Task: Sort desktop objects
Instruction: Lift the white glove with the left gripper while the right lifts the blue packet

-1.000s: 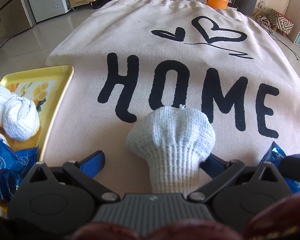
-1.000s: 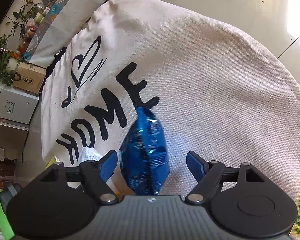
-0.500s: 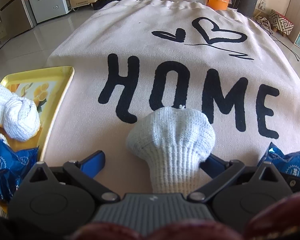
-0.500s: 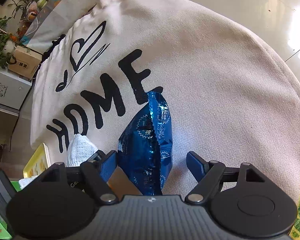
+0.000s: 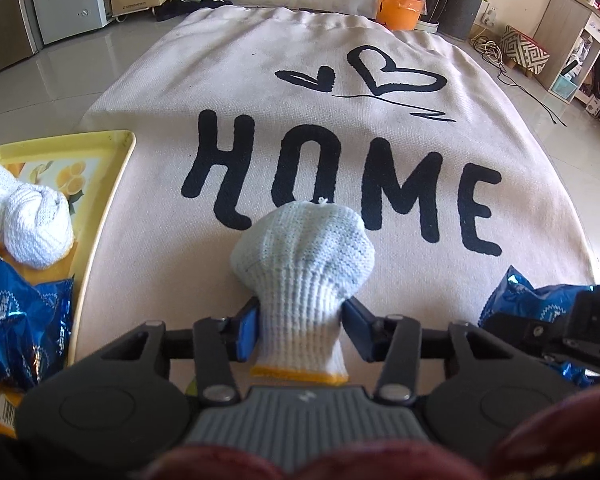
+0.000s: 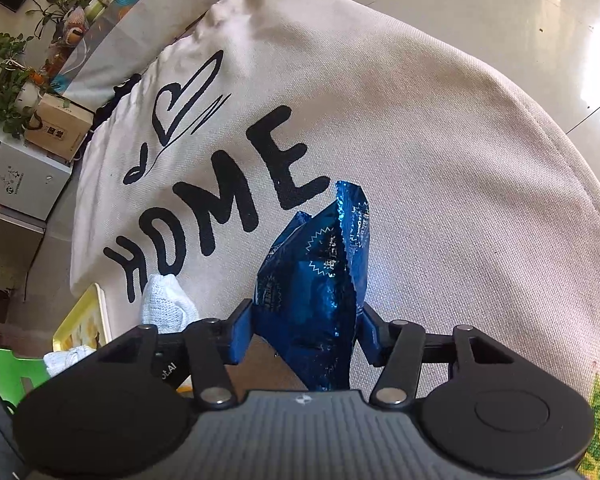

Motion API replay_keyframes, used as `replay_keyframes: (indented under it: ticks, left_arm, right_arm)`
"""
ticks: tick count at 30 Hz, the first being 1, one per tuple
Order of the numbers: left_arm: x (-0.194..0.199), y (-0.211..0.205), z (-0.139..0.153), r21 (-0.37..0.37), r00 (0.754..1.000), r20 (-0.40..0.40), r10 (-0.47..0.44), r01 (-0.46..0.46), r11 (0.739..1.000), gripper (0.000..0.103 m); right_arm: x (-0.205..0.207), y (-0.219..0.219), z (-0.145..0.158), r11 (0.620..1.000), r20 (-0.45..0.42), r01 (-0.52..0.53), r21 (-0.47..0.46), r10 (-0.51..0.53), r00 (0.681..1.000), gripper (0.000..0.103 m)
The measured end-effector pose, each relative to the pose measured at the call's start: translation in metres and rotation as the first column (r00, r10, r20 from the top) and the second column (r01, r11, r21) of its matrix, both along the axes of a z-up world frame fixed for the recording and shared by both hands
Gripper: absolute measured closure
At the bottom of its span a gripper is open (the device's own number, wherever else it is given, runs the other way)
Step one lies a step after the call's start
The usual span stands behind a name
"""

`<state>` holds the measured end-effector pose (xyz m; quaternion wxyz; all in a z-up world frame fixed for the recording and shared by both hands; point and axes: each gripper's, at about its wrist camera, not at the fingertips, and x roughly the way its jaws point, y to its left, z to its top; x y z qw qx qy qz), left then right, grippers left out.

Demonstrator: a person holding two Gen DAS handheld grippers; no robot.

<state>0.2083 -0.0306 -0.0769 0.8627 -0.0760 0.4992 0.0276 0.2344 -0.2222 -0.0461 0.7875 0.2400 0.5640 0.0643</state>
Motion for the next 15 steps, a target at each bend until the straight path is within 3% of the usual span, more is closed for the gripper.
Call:
replay_keyframes:
  ticks: [7, 9, 11, 13, 15]
  left_arm:
    - [-0.024, 0.015, 0.009, -0.056, 1.0, 0.001, 0.015, -0.015, 0.998, 0.061]
    - [-0.027, 0.017, 0.011, -0.068, 1.0, 0.015, 0.015, -0.014, 0.998, 0.057]
    - [-0.028, 0.016, 0.014, -0.054, 0.999, 0.03, 0.019, -0.017, 0.998, 0.03]
    - [-0.025, 0.016, 0.017, -0.054, 0.998, 0.048, 0.03, -0.027, 0.998, 0.014]
    - [-0.019, 0.015, 0.016, -0.049, 0.998, 0.052, 0.045, -0.042, 0.998, 0.011]
  right_arm:
    - [-0.014, -0.003, 0.007, 1.0, 0.01, -0.003, -0.003, 0.003, 1.0, 0.049]
    - [-0.018, -0.003, 0.007, 1.0, 0.009, 0.003, 0.006, -0.003, 1.0, 0.049]
    - [-0.021, -0.001, 0.007, 1.0, 0.011, -0.002, -0.004, 0.003, 1.0, 0.049]
    - [-0.021, -0.002, 0.006, 1.0, 0.011, 0.001, -0.018, 0.0, 1.0, 0.049]
    - [-0.019, -0.005, 0.004, 0.999, 0.007, 0.02, -0.028, -0.02, 1.0, 0.049]
